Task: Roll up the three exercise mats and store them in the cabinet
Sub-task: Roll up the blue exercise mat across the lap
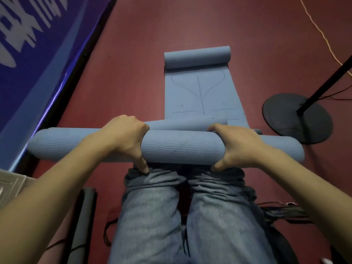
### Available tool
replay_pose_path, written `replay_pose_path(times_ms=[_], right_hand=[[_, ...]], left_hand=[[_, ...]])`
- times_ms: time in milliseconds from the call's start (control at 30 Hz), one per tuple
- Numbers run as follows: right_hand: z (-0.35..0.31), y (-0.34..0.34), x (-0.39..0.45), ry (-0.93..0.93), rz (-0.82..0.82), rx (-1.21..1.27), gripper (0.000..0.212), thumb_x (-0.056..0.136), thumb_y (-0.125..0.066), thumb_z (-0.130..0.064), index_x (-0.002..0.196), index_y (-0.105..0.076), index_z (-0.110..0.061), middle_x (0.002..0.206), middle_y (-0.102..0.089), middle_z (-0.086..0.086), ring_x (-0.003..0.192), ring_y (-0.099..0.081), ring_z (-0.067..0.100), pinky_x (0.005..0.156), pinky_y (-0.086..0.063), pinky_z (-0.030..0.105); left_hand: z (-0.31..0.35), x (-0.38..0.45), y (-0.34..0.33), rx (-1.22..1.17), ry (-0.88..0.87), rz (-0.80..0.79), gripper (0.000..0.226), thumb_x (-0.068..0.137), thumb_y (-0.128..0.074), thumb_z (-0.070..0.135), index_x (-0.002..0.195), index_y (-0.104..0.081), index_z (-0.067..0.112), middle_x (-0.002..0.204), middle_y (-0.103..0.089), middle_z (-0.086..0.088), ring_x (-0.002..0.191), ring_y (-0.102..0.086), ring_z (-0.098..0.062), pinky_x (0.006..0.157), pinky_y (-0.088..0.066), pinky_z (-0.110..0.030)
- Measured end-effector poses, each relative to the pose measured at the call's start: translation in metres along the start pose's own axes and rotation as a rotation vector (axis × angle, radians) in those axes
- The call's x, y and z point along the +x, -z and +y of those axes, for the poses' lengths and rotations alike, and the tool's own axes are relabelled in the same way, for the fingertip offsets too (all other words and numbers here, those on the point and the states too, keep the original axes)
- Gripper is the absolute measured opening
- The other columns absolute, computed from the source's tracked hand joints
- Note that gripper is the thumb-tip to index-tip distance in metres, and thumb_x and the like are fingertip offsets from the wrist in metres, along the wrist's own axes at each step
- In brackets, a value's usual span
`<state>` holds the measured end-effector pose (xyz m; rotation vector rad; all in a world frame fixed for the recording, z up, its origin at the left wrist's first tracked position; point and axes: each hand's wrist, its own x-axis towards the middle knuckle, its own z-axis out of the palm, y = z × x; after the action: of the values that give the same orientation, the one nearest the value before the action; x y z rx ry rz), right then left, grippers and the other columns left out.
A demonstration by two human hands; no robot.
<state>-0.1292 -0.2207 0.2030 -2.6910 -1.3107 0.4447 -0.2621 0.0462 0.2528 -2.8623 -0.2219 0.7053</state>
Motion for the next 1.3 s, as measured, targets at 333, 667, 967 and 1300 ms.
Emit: replay_pose_path(times_ms=[333,667,967,1300], right_hand=[[0.003,0.012,0.017,-0.013,-0.074,-0.026,0.086,0.046,-0.081,-0.062,0.120,-0.044,-0.039,0.096,-0.061,-0.014,0.089,-0.059,0.018,0.076,-0.049,0.036],[0.008,0.022,0.051,-0.032,-0.239,-0.003,0.093,0.042,-0.090,-0.062,0.121,-0.046,-0.041,0.087,-0.052,-0.020,0.092,-0.057,0.017,0.076,-0.043,0.034],[0.014,0.016,0.045,-0.065,-0.196,0.059,0.087,0.046,-0.086,-0.064,0.120,-0.047,-0.041,0.102,-0.060,-0.015,0.096,-0.058,0.017,0.077,-0.045,0.035],[0.007,0.013,0.036,-0.008,-0.068,-0.033,0.086,0.049,-0.082,-0.059,0.124,-0.047,-0.038,0.098,-0.061,-0.011,0.092,-0.059,0.019,0.077,-0.047,0.035]], left_hand=[[0.002,0.005,-0.004,-0.170,0.065,0.000,0.079,0.033,-0.080,0.075,0.095,-0.062,0.029,0.083,-0.067,0.009,0.074,-0.064,-0.017,0.067,-0.056,-0.036],[0.009,-0.002,-0.038,0.017,0.099,0.230,0.107,0.038,-0.075,0.089,0.117,-0.050,0.022,0.110,-0.064,0.005,0.099,-0.064,-0.022,0.081,-0.044,-0.037],[-0.005,0.025,0.003,-0.025,0.002,0.057,0.071,0.037,-0.080,0.068,0.091,-0.062,0.026,0.080,-0.065,0.005,0.075,-0.064,-0.023,0.068,-0.057,-0.035],[-0.006,0.025,0.001,-0.098,0.014,0.018,0.069,0.035,-0.082,0.069,0.088,-0.061,0.029,0.078,-0.065,0.010,0.074,-0.063,-0.018,0.068,-0.057,-0.035]])
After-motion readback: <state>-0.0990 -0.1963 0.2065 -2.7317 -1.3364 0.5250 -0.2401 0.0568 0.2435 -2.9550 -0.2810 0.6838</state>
